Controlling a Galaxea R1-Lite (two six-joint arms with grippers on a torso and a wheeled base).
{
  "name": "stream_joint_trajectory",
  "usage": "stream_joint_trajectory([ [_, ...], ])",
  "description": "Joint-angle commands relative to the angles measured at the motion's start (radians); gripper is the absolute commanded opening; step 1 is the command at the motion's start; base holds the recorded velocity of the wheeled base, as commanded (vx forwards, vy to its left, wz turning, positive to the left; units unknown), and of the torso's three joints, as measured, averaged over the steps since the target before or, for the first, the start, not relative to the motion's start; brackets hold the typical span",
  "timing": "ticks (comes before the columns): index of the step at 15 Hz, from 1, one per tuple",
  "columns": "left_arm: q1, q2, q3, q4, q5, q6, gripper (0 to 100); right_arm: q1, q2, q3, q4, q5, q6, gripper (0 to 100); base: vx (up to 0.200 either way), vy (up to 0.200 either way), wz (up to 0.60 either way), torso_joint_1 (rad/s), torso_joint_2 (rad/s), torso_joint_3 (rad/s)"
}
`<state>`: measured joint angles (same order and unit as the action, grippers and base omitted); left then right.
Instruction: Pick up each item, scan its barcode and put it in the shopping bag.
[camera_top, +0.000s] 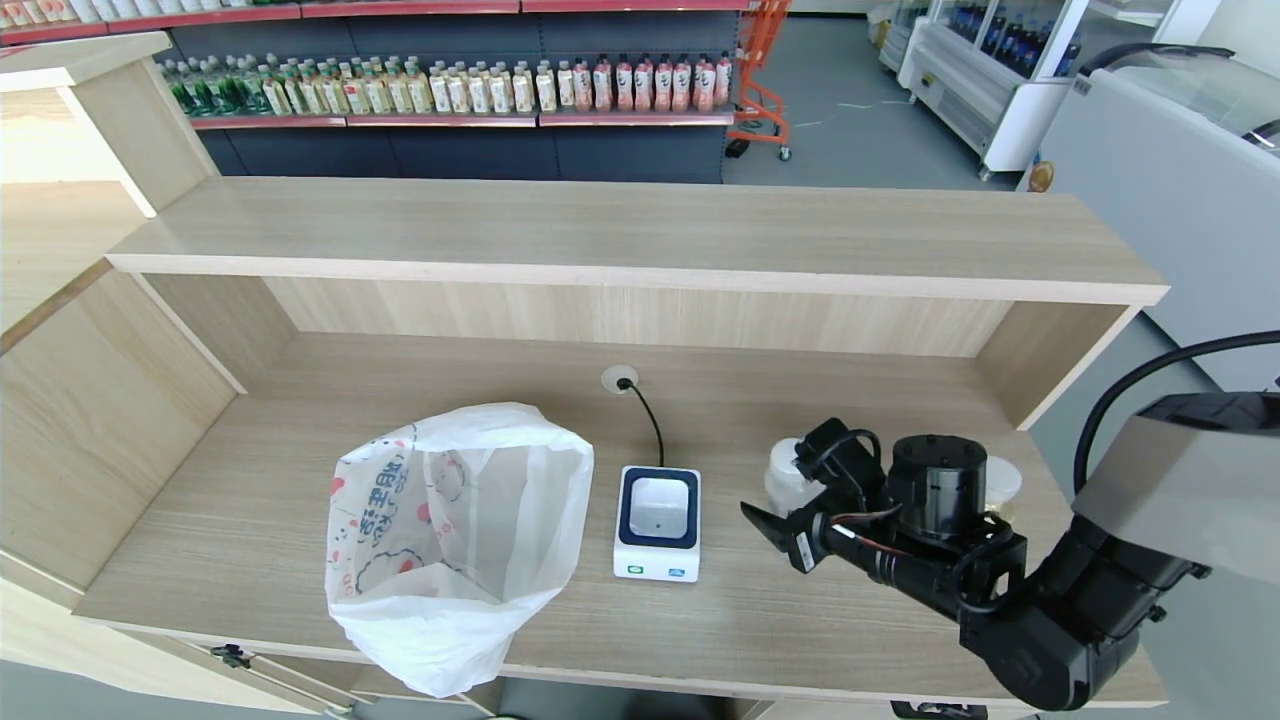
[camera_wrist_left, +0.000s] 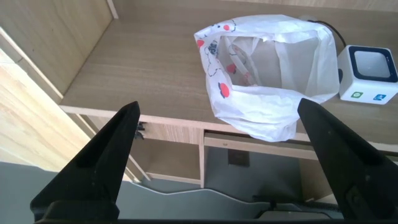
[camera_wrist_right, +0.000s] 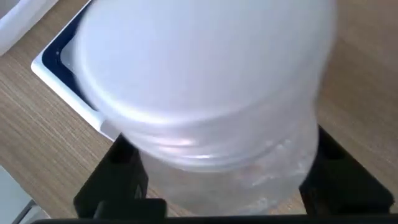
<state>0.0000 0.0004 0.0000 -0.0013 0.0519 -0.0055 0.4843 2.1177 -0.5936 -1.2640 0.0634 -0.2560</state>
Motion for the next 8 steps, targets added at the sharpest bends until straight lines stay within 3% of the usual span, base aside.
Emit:
stream_joint_trajectory([
  [1, 0.000, 0.000, 0.000, 0.000, 0.000, -0.001, 100, -0.001, -0.001, -0.002, -0.003, 0.001, 0.000, 0, 0.000, 0.000, 0.00, 0.000, 0.00, 0.000],
  [8, 0.000, 0.000, 0.000, 0.000, 0.000, -0.001, 100, -0.018, -0.038, 0.054, -0.052, 0.003, 0.090, 0, 0.000, 0.000, 0.00, 0.000, 0.00, 0.000],
])
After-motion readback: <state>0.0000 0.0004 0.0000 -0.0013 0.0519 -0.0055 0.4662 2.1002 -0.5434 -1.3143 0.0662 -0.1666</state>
